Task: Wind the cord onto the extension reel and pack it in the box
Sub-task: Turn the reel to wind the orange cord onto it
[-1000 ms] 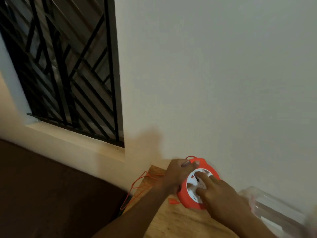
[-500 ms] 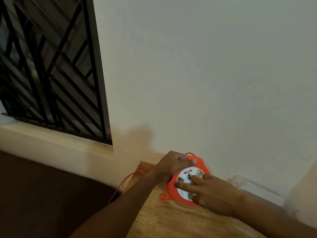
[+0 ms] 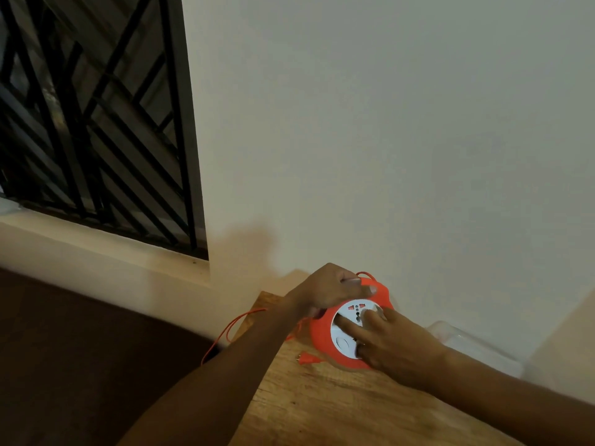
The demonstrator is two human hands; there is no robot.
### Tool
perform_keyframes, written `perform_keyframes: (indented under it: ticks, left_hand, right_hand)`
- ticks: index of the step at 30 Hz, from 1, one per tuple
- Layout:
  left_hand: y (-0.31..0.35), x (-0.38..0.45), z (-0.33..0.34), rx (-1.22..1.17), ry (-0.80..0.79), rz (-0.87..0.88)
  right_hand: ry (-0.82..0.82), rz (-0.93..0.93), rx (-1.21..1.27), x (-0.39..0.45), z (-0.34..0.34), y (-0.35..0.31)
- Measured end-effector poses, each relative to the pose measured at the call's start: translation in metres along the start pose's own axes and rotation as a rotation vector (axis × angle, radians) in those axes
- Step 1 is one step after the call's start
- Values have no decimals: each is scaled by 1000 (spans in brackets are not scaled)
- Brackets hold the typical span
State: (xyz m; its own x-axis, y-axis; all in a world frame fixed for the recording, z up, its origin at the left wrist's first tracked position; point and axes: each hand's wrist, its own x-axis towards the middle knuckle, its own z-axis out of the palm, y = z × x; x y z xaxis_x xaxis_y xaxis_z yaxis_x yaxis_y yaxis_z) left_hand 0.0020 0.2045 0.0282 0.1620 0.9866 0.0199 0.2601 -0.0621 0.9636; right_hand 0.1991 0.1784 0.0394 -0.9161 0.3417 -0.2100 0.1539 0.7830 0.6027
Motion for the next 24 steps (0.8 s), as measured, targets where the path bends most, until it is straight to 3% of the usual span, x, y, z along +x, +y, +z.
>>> perform_keyframes:
  ticks: [8,16,20,24]
  left_hand:
    - [19,5,-4,127,-3,41]
    - [19,7,-7,-69,-31,-40]
    - [6,2,11,-407,152,-7]
    - [1,6,40,-606,466,-99]
  right_hand:
    - [-27,149,-68,5,-19,-11]
    - [-1,308,126,5,-39,-6]
    - [90,583,266,5,-41,2]
    - [89,857,868,13,-24,17]
